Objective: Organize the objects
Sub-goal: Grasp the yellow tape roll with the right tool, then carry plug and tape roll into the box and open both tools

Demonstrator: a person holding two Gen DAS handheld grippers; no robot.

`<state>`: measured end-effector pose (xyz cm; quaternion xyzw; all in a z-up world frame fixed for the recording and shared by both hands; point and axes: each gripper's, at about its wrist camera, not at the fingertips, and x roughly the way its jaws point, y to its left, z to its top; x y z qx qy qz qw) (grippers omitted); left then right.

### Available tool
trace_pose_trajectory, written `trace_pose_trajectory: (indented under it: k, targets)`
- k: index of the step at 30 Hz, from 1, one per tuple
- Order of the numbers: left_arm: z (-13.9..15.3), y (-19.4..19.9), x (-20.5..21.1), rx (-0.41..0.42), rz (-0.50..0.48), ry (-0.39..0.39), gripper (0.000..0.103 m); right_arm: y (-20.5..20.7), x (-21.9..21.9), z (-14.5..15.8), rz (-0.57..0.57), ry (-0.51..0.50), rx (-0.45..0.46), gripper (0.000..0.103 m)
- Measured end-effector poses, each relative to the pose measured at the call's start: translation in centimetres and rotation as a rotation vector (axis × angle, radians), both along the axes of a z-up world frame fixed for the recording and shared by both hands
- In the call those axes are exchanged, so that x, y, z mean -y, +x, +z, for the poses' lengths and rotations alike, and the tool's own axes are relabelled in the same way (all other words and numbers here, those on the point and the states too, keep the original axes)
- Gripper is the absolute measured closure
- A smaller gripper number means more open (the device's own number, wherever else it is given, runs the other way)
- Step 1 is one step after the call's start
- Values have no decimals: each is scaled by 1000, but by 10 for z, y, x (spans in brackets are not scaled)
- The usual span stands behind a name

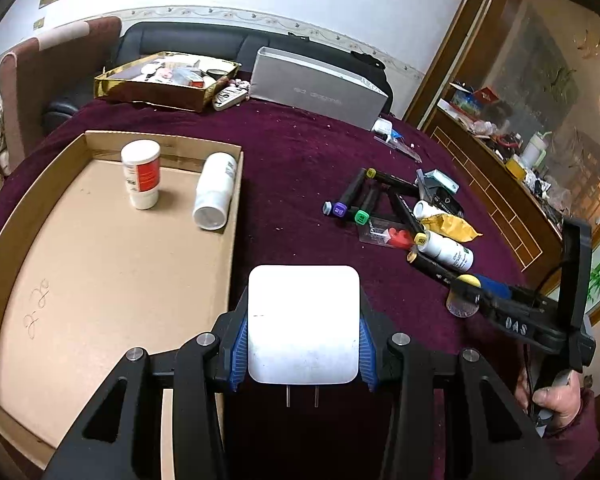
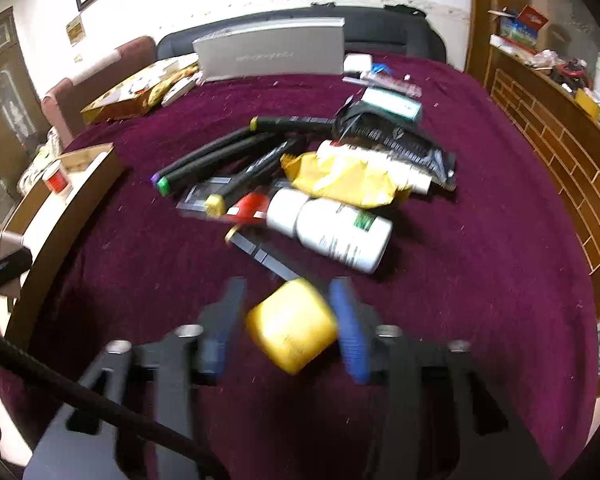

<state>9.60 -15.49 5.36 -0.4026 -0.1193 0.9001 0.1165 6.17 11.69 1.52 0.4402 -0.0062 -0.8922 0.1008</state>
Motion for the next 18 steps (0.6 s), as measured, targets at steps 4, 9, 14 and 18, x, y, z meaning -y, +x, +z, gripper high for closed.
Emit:
trace_pose_trajectory:
  k: [4,9,14,18]
  targets:
    - [1,5,5,-3,12,11,64,6,11,-2,19,46,-27,39]
    - [2,13,10,-11,26,3,64,-3,10,-9,-34,58,21,73]
    - [4,17,27,-15,61,-7,64,3,-2,0,-85,-10,32,73]
    - [7,16,51,-8,104,-14,64,7,3,28,-62,-127,13,73]
